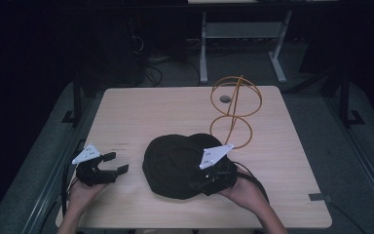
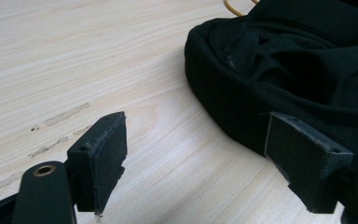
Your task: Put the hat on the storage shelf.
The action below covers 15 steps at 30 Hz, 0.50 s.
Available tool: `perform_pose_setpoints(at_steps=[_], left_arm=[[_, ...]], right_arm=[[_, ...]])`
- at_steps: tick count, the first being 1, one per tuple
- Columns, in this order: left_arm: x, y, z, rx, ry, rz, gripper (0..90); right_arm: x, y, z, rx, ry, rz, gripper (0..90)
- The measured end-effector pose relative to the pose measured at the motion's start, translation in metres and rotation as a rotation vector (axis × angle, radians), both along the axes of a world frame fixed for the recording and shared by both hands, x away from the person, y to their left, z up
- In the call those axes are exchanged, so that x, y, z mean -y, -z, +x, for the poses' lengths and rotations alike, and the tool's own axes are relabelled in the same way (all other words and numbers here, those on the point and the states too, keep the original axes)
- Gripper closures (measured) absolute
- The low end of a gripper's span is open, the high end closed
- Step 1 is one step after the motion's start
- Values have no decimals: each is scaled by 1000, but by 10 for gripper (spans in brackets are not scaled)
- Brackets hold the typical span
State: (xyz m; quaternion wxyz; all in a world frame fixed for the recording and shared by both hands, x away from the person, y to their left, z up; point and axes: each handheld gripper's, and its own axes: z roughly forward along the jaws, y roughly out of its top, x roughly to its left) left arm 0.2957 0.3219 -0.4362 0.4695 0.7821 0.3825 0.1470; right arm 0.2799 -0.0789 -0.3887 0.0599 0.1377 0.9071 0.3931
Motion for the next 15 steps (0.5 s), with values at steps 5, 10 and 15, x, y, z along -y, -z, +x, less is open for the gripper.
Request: perform_pose_setpoints(at_steps=[5,10,15], left_arm=[[0,0,0,0,-2,0,207],[0,0,0,-1,-1,0,207],[0,0,1,-1,-2,-6,207]], right_arm=[[-13,4,0,-1,-34,-24,434],[-25,7,0,-21,-50,-47,478],[-37,13,2,-5,-80,-70,509]])
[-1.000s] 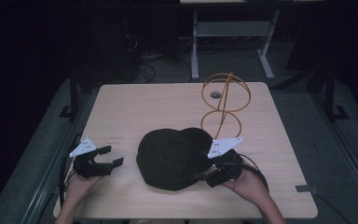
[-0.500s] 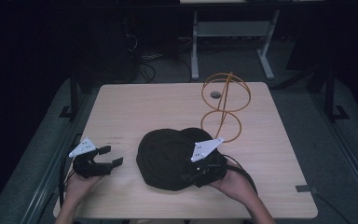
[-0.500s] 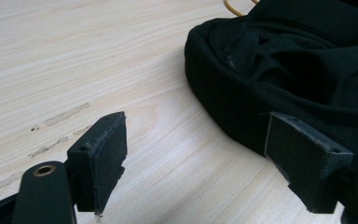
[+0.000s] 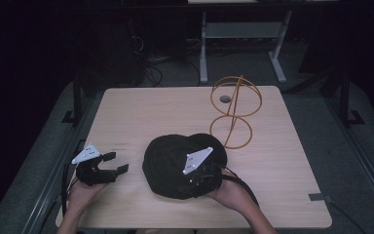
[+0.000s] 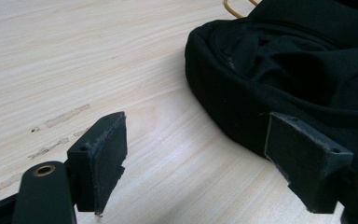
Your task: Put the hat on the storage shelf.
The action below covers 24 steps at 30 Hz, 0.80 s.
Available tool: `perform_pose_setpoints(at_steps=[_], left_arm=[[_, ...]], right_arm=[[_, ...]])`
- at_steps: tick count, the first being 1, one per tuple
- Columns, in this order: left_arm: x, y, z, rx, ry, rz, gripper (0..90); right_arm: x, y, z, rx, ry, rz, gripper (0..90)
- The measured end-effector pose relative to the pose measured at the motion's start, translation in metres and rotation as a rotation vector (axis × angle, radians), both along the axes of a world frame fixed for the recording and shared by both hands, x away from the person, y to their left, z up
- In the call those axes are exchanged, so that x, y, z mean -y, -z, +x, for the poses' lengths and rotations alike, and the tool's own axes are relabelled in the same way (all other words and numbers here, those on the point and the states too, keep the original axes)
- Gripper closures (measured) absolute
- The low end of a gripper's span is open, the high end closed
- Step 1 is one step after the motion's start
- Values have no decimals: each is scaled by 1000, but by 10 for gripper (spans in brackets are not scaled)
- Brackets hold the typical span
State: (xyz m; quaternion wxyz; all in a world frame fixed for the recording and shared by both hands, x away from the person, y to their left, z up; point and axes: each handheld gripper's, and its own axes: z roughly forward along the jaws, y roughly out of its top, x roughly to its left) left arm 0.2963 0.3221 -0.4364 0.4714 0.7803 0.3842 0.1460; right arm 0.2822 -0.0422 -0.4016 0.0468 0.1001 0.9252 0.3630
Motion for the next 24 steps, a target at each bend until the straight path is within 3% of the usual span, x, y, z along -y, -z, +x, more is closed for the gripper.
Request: perform_pose_setpoints(at_steps=[13,21,24], left_arm=[[0,0,0,2,5,4,208],[0,0,0,3,6,-1,208],[1,1,1,-1,8,1,208]], right_arm=[[-30,16,-1,-17,-5,-70,543],[-41,25,3,-38,0,-100,620],[-45,25,3,-21,4,-105,656]])
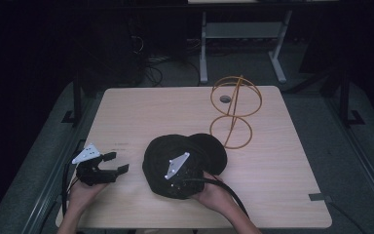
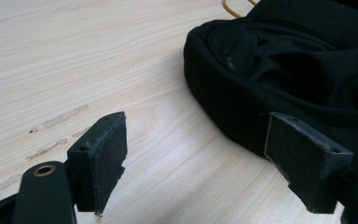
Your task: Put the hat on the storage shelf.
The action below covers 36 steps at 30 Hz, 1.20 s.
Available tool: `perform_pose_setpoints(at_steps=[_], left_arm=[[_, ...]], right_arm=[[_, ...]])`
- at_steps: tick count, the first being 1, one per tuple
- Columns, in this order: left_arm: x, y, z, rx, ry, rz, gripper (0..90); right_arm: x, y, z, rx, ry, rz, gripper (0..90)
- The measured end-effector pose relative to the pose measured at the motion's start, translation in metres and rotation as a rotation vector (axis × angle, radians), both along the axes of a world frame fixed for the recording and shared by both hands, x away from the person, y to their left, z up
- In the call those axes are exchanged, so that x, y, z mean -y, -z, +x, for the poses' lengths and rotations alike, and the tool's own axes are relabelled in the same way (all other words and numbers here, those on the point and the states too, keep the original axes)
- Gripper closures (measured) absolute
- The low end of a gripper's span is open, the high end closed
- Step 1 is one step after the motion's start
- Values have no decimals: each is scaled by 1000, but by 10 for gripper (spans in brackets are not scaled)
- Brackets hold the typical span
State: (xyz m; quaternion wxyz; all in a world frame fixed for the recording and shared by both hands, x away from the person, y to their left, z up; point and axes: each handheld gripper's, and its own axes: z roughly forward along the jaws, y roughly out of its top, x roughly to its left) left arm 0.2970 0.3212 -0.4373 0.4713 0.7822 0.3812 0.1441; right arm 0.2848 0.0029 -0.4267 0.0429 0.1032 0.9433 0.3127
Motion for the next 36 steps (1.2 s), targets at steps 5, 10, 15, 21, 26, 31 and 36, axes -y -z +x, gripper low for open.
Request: perform_pose_setpoints(at_steps=[5,10,15,21,26,31,36], left_arm=[[0,-1,0,2,2,-5,207],[0,0,0,2,3,-2,208],[1,0,0,0,7,1,207],[2,0,0,-2,9,-3,207],[3,-1,-1,4,15,-6,207],[8,-1,-2,5,35,4,207],[14,-3,-4,9,59,-2,207]], right_arm=[[-5,2,-1,6,-4,-19,695],[-9,2,-2,15,-6,-41,716],[-10,3,-2,9,-9,-47,744],[-8,1,-2,7,-8,-36,778],[-2,-8,-3,9,-7,-15,782],[14,-27,-2,1,9,46,778],[31,-47,1,4,17,99,773]])
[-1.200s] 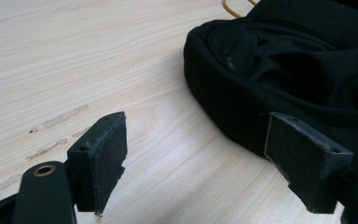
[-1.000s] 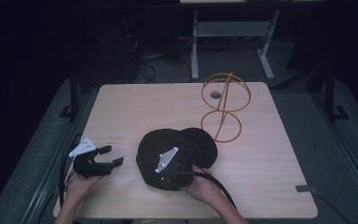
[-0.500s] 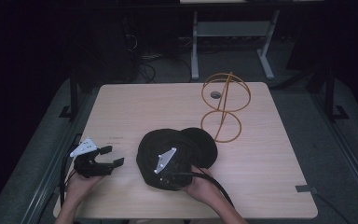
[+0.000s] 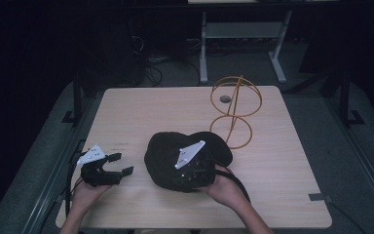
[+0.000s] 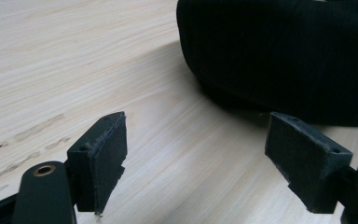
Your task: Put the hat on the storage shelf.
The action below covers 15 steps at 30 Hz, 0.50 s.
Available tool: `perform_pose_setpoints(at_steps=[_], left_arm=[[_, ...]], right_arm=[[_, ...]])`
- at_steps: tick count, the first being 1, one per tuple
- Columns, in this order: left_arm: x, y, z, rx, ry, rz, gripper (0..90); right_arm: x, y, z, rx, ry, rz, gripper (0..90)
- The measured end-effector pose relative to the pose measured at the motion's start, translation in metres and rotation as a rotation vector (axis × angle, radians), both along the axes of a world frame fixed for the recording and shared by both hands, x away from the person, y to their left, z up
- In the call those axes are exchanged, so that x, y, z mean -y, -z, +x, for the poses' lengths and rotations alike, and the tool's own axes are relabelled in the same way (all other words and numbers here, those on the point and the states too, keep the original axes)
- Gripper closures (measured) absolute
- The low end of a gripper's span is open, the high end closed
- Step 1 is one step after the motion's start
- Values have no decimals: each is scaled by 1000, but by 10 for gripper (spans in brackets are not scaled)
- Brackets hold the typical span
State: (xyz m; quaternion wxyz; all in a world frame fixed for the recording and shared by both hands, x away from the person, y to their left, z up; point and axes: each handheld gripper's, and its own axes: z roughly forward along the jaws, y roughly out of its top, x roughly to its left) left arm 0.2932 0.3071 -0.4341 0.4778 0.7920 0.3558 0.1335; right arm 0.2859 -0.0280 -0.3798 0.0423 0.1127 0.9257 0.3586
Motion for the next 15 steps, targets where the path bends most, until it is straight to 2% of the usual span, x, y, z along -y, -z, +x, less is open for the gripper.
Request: perform_pose_setpoints(at_steps=[2,9,12,15], left_arm=[[3,-2,-1,10,13,-11,207],[21,-5,-7,44,90,-9,207],[29,-8,-10,55,120,-2,207],[39,-11,-13,73,148,-11,206]], right_arm=[[5,-8,0,-12,5,29,771],[20,-30,-2,-4,8,119,769],[24,-37,-4,-5,8,139,768],[26,-41,-3,3,4,138,768]])
